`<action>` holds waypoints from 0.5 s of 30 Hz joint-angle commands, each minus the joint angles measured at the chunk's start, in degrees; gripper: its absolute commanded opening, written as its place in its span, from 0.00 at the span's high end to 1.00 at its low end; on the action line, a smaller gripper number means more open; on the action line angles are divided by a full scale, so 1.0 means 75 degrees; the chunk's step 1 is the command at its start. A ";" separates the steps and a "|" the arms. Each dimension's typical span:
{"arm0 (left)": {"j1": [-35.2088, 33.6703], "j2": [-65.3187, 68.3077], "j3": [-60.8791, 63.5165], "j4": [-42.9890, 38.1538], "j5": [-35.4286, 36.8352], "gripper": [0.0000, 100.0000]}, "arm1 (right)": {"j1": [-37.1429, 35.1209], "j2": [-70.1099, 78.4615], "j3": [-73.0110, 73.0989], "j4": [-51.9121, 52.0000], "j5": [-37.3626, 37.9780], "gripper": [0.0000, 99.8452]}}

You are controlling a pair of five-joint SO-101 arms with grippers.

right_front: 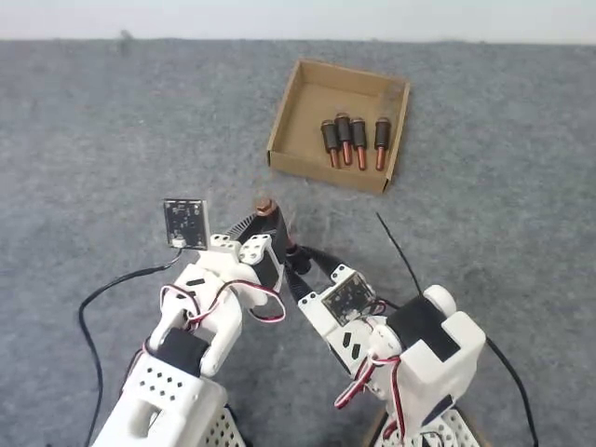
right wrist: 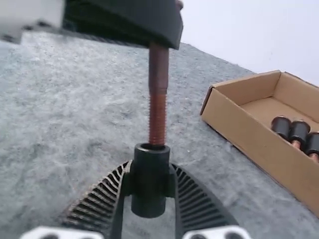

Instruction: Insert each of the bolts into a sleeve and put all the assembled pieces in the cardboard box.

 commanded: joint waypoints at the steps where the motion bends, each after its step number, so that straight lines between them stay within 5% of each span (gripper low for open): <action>1: 0.0258 -0.0023 -0.0193 0.0258 0.0117 0.99 | -0.0029 -0.0135 -0.0070 -0.0041 0.0539 0.99; 15: 0.0457 -0.0023 -0.0393 0.0727 0.0445 0.99 | 0.0182 -0.0123 -0.0117 -0.0041 0.0598 0.99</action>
